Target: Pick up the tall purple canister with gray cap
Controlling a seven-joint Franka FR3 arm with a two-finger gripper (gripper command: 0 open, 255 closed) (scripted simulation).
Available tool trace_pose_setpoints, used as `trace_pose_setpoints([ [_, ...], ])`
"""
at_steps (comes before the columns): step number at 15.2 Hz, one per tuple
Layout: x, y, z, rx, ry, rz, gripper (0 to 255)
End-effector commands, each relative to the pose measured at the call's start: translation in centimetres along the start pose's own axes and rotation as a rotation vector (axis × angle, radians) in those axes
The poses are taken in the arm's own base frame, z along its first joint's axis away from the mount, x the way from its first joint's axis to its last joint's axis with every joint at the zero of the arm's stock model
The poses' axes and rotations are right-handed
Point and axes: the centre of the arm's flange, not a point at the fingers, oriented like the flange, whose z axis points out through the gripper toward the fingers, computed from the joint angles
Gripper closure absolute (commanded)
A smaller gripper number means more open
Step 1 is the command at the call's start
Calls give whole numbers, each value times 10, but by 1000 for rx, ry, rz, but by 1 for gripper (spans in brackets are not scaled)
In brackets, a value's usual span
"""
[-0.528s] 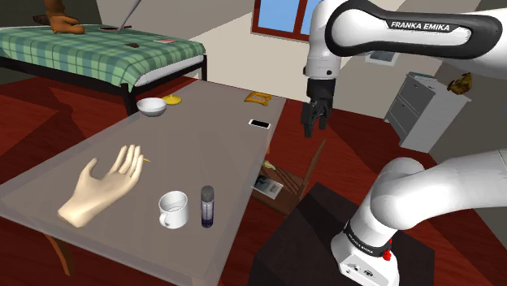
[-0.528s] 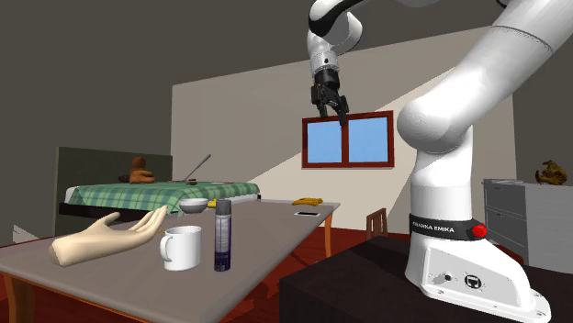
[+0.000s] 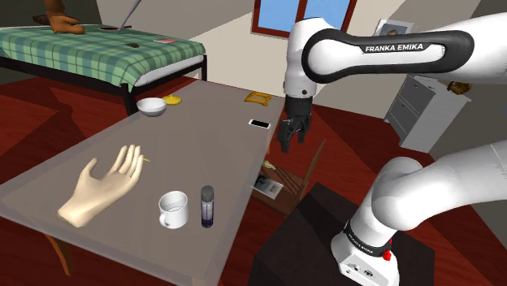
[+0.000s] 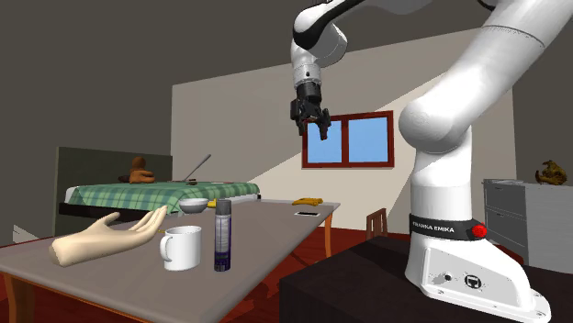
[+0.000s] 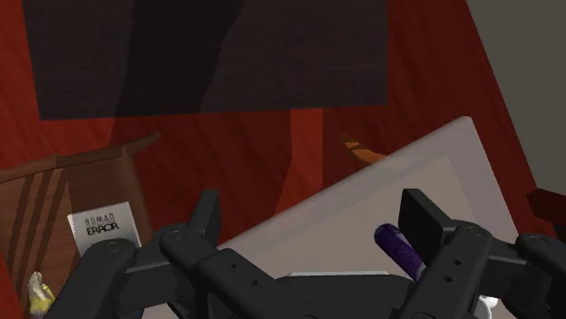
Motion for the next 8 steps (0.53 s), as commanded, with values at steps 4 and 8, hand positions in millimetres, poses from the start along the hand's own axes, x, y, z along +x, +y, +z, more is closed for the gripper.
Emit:
trace_pose_setpoints([
  [4, 26, -42, 36, -9, 51, 4, 0],
  [8, 50, -76, 64, -17, 90, 7, 0],
])
